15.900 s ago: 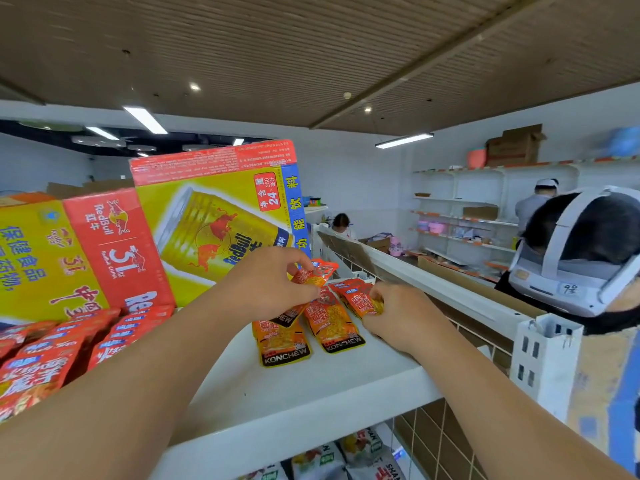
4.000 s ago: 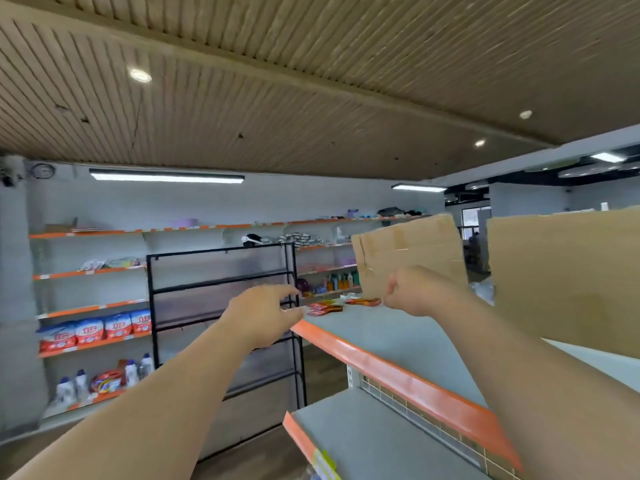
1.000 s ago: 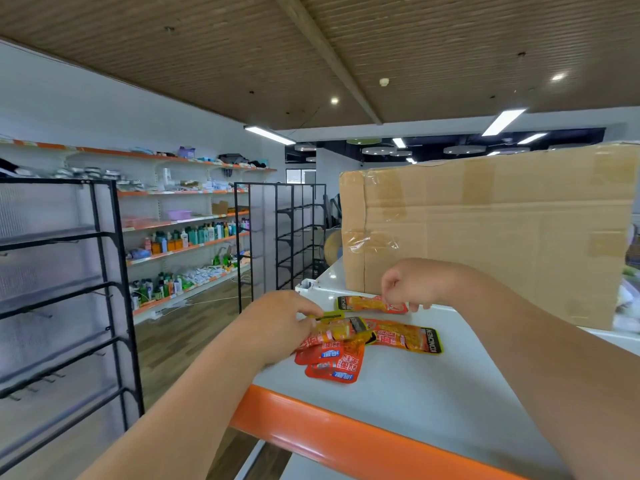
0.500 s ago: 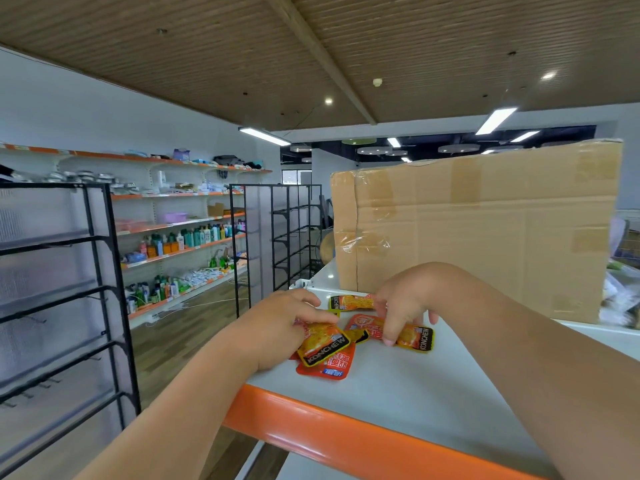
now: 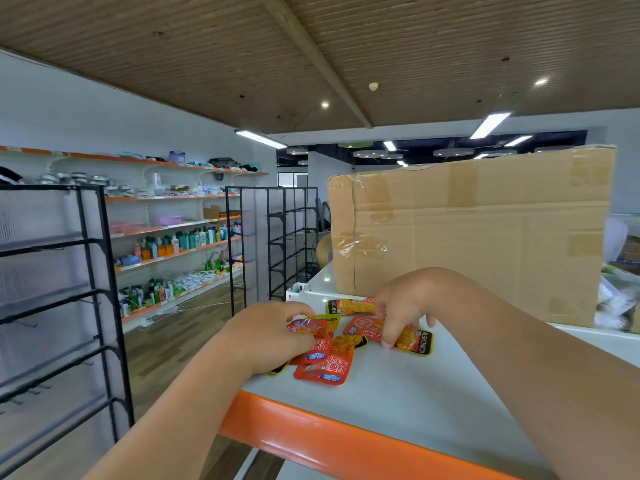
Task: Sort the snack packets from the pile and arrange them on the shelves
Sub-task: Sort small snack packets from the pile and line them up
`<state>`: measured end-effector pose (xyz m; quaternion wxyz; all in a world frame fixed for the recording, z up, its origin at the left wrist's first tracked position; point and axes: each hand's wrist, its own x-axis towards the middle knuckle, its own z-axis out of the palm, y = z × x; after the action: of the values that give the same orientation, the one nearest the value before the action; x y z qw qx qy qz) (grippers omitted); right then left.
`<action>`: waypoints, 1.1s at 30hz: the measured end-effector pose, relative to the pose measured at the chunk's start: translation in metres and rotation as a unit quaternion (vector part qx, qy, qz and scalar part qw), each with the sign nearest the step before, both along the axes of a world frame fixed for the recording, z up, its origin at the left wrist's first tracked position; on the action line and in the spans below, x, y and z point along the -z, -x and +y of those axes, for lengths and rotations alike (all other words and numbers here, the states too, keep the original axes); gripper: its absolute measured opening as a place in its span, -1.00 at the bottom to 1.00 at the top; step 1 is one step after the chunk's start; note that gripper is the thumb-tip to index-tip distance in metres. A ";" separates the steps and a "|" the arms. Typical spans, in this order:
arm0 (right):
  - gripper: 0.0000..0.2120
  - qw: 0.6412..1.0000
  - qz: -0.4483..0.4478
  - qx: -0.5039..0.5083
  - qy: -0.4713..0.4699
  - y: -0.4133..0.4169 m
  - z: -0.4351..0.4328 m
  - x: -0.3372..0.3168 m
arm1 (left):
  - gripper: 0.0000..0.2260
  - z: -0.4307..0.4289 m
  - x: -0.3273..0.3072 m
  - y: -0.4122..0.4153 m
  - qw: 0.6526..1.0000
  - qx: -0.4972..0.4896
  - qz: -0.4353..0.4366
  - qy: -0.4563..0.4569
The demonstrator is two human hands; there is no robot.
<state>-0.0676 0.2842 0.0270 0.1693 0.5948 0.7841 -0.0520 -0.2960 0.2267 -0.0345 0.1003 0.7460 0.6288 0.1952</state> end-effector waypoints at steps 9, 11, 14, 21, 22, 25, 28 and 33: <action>-0.41 1.000 -0.003 -0.005 -0.005 0.003 0.006 0.000 | -0.53 0.007 0.002 0.007 0.995 -0.016 -0.097 -0.004; -0.44 1.000 -0.004 -0.001 -0.005 0.004 0.006 0.001 | -0.50 0.008 0.003 0.007 0.993 -0.012 -0.117 -0.015; -0.51 1.000 -0.001 0.016 -0.013 0.003 0.005 -0.002 | -0.47 0.008 0.006 0.004 0.991 0.002 -0.131 -0.023; -0.54 0.992 0.083 0.043 -0.081 -0.018 -0.007 -0.041 | -0.43 -0.003 -0.014 -0.004 0.981 0.010 -0.168 -0.097; -0.58 0.990 0.098 0.039 -0.097 -0.022 -0.012 -0.047 | -0.40 -0.006 -0.018 -0.008 0.980 0.010 -0.165 -0.107; -0.67 0.979 0.144 0.030 -0.145 -0.041 -0.027 -0.056 | -0.41 -0.015 -0.032 -0.025 0.975 0.015 -0.174 -0.139; -0.64 0.968 0.171 0.038 -0.179 -0.075 -0.050 -0.056 | -0.45 -0.022 -0.042 -0.060 0.967 0.037 -0.194 -0.162; -0.64 0.948 0.198 0.086 -0.235 -0.166 -0.103 -0.059 | -0.65 -0.036 -0.049 -0.153 0.948 0.099 -0.243 -0.179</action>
<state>0.0983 0.1815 0.0864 -0.1388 0.6608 0.7376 0.0026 -0.1431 0.1911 0.0146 0.1333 0.7404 0.4625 0.4692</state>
